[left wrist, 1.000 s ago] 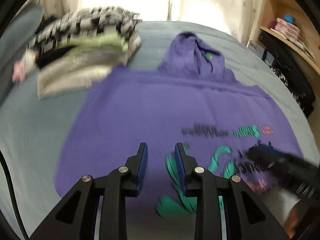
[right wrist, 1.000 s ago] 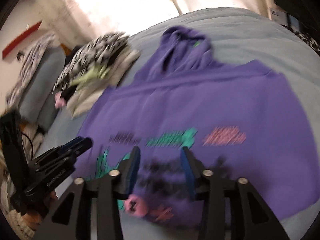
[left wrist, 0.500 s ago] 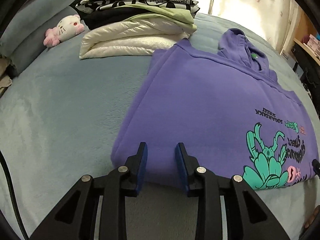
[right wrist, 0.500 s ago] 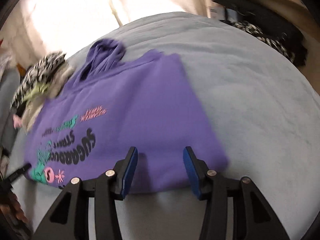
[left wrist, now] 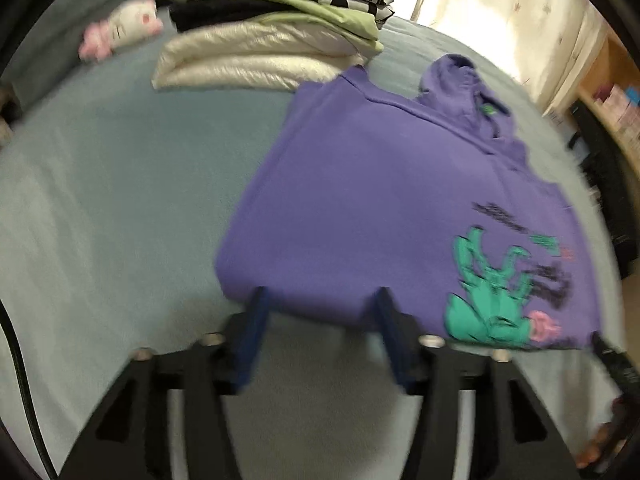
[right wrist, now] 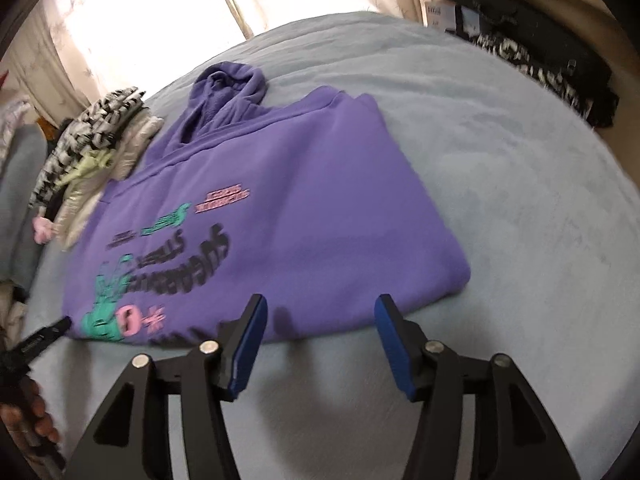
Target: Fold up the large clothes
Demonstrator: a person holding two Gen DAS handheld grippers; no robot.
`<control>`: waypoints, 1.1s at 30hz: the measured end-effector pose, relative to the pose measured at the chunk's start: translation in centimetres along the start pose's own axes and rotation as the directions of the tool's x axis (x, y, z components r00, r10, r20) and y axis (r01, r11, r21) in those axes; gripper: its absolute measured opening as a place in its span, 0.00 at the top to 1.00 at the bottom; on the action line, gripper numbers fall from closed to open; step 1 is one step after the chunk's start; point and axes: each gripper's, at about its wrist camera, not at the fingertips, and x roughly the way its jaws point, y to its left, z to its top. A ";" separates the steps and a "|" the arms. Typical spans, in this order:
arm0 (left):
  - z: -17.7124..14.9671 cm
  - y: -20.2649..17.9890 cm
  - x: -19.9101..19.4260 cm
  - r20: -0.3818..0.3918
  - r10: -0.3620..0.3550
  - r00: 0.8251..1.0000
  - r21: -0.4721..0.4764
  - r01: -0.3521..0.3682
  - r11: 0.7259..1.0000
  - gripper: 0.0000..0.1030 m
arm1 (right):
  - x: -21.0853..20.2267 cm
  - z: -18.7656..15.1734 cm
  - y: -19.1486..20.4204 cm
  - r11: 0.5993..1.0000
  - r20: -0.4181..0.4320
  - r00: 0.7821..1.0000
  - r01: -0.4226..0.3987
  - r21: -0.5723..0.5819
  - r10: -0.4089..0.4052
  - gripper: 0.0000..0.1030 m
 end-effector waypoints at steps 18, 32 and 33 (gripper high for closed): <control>0.2 4.2 5.1 0.045 -0.334 0.942 -0.307 0.331 0.892 0.40 | 4.6 0.4 -2.5 0.917 0.047 0.967 -0.252 0.309 0.249 0.26; 4.5 2.4 5.1 0.246 -0.156 0.957 -0.308 0.230 0.923 0.86 | 7.4 2.8 -3.9 0.872 0.150 0.954 -0.299 0.387 0.260 0.82; 4.4 1.7 4.3 0.259 -0.131 0.957 -0.286 0.206 0.936 0.87 | 7.0 2.8 -3.9 0.872 0.154 0.953 -0.301 0.386 0.261 0.84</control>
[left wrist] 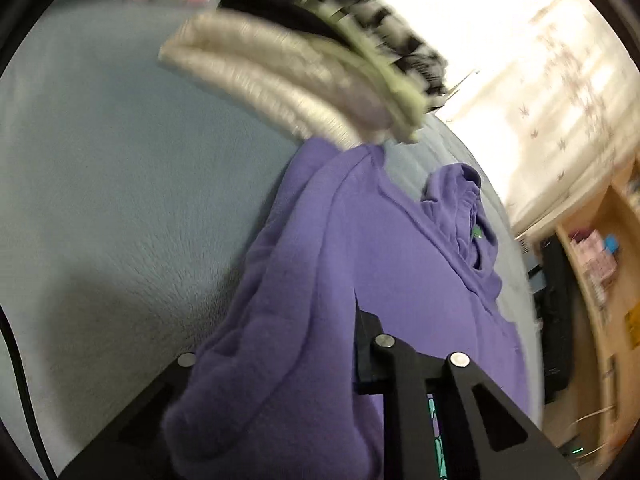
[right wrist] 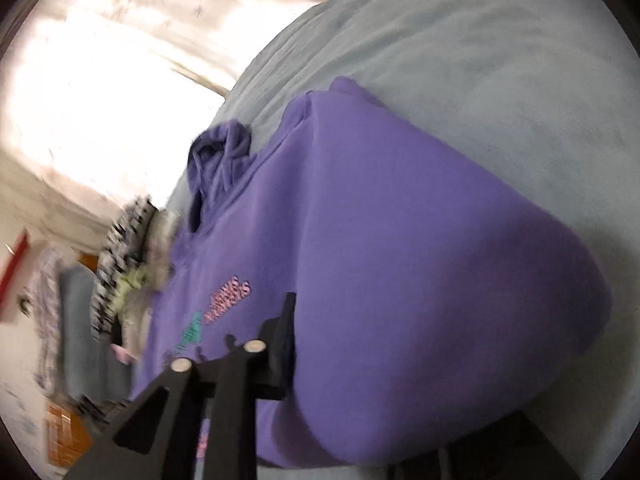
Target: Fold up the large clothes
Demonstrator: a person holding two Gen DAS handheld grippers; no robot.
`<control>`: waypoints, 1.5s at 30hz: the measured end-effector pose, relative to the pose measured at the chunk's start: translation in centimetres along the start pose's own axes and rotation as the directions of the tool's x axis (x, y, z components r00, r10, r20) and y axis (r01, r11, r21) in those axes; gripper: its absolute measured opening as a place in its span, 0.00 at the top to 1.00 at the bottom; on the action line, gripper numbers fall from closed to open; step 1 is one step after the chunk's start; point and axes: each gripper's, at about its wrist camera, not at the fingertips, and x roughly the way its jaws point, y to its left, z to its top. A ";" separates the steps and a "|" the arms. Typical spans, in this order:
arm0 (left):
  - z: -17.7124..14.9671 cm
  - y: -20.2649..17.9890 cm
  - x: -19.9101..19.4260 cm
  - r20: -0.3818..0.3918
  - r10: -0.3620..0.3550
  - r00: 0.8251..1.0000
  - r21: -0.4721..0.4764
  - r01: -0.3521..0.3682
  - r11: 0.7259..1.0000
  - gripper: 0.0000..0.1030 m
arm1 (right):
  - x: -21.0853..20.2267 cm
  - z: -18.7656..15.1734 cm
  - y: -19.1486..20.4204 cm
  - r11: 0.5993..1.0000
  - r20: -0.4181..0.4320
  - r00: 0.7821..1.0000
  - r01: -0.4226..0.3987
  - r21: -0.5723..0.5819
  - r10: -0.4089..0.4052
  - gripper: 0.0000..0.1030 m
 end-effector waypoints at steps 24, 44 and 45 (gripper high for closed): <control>-3.8 4.6 -12.4 -0.152 0.182 0.971 0.128 -0.163 0.978 0.53 | -12.0 -6.6 0.6 0.965 -0.243 0.948 0.156 -0.209 -0.206 0.61; 2.1 -6.7 -11.4 -0.024 0.166 0.986 0.425 -0.140 0.894 0.45 | -10.8 -5.3 11.6 0.856 -0.196 0.961 0.068 -0.512 -0.193 0.59; 2.5 -7.6 -10.8 -0.025 0.163 0.986 0.444 -0.135 0.886 0.45 | -10.5 -4.8 11.8 0.855 -0.194 0.962 0.066 -0.514 -0.191 0.59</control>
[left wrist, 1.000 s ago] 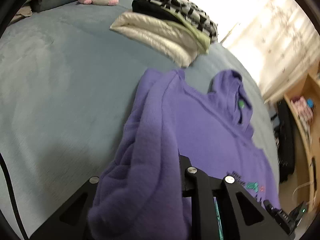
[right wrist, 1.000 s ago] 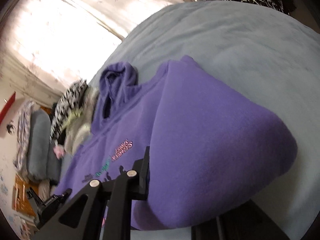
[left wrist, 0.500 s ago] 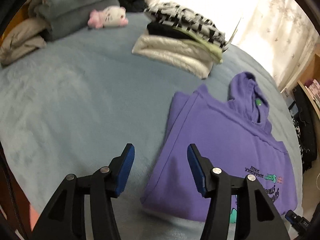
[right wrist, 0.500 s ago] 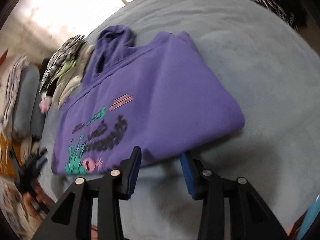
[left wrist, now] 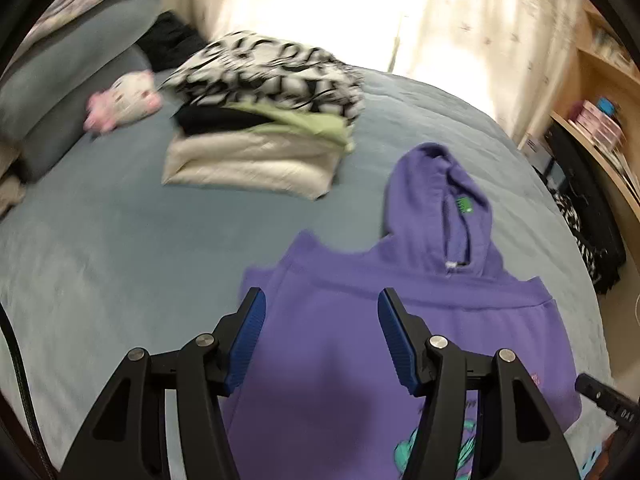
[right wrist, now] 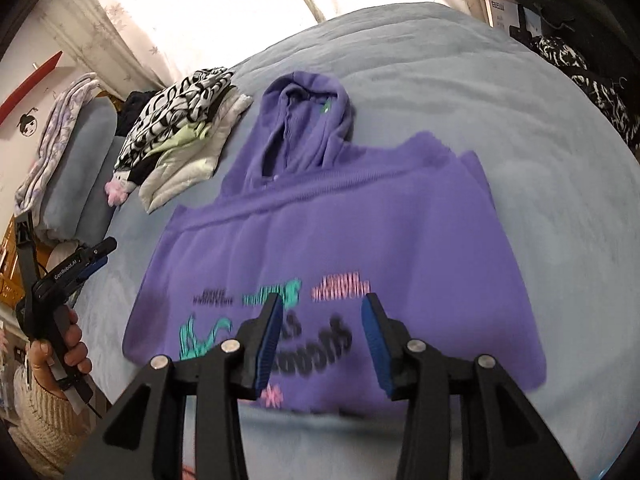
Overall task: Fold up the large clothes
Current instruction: 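Move both tools toward the hoodie hood, then grasp the hood with both tools and lift it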
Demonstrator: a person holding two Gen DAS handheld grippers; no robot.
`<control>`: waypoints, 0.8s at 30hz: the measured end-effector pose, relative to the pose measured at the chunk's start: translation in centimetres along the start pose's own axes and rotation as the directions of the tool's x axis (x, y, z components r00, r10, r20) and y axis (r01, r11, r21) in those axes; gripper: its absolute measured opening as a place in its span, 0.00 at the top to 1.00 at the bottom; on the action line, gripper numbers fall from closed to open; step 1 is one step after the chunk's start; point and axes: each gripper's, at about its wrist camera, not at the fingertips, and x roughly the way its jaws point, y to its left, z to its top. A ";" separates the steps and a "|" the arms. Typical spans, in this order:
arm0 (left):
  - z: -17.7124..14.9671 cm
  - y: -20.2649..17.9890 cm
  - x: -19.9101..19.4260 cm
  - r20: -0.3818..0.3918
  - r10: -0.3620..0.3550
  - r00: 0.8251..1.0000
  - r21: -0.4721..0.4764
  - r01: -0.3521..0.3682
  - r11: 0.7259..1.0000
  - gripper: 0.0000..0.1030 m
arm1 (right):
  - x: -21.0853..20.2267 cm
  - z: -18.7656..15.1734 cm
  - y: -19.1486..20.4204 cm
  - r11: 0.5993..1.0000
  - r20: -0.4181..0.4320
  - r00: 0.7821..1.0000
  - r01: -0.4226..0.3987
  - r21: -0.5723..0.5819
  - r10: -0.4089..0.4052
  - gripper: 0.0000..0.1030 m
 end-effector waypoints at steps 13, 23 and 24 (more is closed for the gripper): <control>6.2 -7.0 6.2 -0.013 0.034 0.999 0.230 -0.030 0.973 0.45 | 3.4 9.9 -0.2 1.000 0.047 0.999 -0.002 0.008 0.001 0.59; 9.6 -9.3 11.8 -0.056 0.037 0.998 0.293 -0.019 0.956 0.44 | 7.3 16.7 -0.9 1.000 0.055 0.998 -0.001 0.005 0.001 0.59; 9.9 -9.4 12.7 -0.068 0.032 0.997 0.292 -0.011 0.956 0.44 | 7.8 17.2 -1.0 1.000 0.057 0.998 0.000 0.001 0.000 0.58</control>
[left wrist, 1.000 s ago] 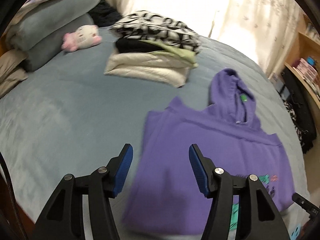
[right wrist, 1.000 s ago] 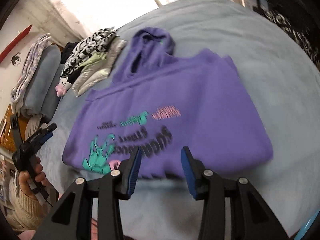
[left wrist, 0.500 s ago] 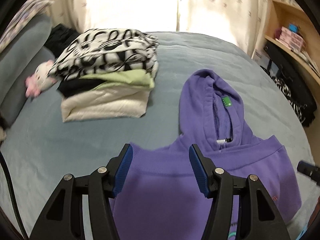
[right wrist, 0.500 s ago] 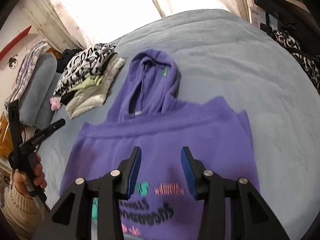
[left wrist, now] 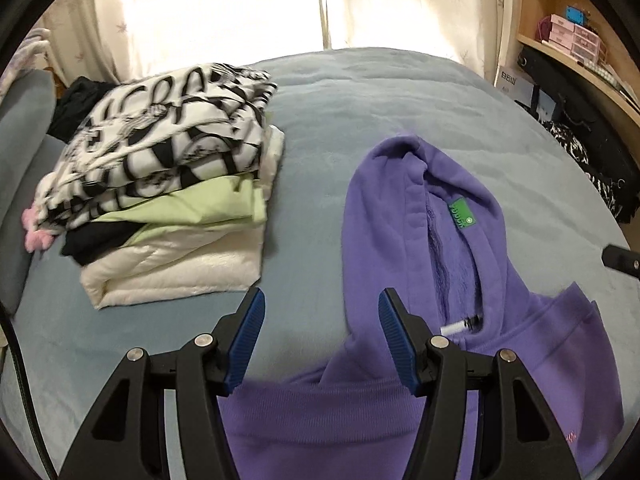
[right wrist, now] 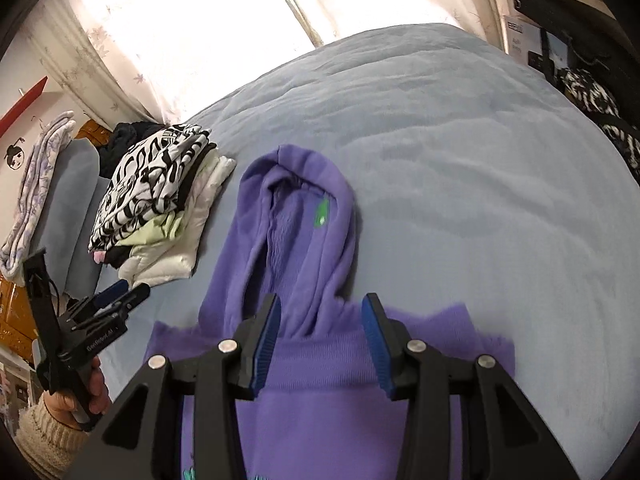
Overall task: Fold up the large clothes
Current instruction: 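Grasp the hood with both tools and lift it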
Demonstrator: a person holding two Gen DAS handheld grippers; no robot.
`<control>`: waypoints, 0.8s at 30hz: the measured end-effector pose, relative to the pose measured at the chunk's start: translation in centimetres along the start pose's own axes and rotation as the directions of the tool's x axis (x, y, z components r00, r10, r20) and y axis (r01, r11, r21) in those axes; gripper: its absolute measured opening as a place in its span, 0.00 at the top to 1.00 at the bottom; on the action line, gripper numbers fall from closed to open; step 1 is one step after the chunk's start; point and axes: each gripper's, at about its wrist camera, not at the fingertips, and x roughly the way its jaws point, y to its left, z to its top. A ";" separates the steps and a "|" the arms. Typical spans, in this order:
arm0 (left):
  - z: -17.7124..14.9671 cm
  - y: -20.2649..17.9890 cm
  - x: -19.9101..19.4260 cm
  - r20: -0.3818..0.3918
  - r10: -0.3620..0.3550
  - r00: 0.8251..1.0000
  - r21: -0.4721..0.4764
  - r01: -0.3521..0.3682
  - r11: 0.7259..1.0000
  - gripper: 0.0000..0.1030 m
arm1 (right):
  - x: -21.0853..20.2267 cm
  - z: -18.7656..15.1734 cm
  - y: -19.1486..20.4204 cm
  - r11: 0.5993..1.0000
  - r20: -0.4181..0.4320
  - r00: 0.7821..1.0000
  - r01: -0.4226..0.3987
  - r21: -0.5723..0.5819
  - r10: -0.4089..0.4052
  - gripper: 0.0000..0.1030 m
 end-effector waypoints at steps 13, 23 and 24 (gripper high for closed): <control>3.7 -1.6 12.5 -0.211 -0.133 0.968 -0.071 0.120 0.990 0.44 | 11.2 5.3 -1.6 1.000 -0.090 0.996 0.007 0.030 -0.004 0.53; 5.0 0.1 18.3 -0.279 -0.122 0.953 -0.142 0.084 0.986 0.33 | 17.1 8.0 -2.1 0.999 -0.133 0.991 0.019 0.043 -0.013 0.53; 5.2 0.3 18.6 -0.270 -0.120 0.955 -0.151 0.081 0.985 0.31 | 17.4 8.1 -2.0 0.999 -0.128 0.992 0.018 0.043 -0.012 0.53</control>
